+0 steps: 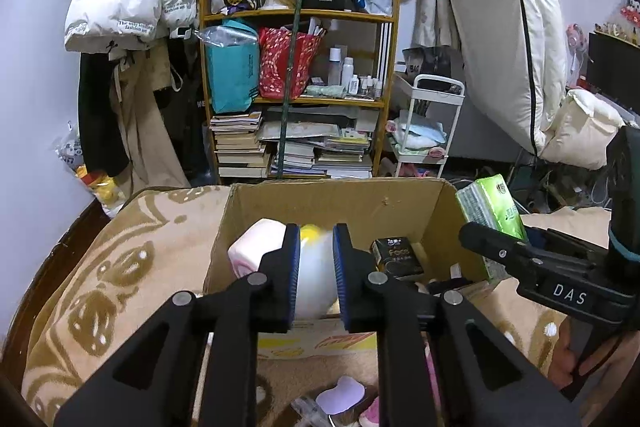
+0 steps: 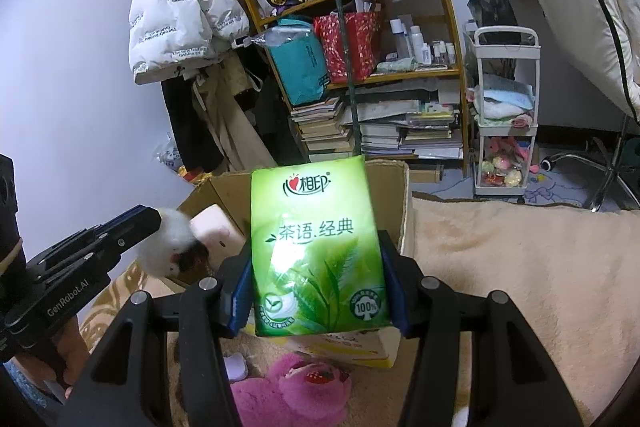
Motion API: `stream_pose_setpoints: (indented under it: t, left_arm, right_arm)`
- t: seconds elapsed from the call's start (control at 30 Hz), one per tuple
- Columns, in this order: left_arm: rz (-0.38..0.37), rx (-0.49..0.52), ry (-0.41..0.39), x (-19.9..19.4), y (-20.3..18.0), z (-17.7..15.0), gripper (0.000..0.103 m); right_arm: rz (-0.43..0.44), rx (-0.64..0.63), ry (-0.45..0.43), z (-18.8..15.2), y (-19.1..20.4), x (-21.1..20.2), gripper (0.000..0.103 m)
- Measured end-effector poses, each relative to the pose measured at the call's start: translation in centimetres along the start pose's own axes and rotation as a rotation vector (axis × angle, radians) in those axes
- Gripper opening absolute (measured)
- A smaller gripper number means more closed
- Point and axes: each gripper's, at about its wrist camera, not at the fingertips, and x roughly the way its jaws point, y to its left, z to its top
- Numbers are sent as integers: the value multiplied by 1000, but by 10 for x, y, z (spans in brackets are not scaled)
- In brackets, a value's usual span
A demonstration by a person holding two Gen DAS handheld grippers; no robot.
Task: Organize soft objects
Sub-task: 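Lift both items over the box and open both tools to drop them, then withdraw both open tools and move toward the pink bear and clear bag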
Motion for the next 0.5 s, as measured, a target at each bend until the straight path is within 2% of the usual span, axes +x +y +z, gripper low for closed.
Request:
stream_pose_setpoints:
  t: [0.23,0.33,0.43,0.5]
  left_arm:
    - [20,-10,45,1,8,-2,19]
    - [36,-12,57,-1,11,-4,24]
    - [47,-20,61,-4,14,-3,32]
    - [54,-20,64,-6,15,-3,40]
  right_arm:
    - [3,26,26,-1,-2,5,58]
    - [-1,22,32,-1,-2,5,60]
    - [0,22,33,-1,-2,4,72]
    - [7,27,23,-1,-1,3,75]
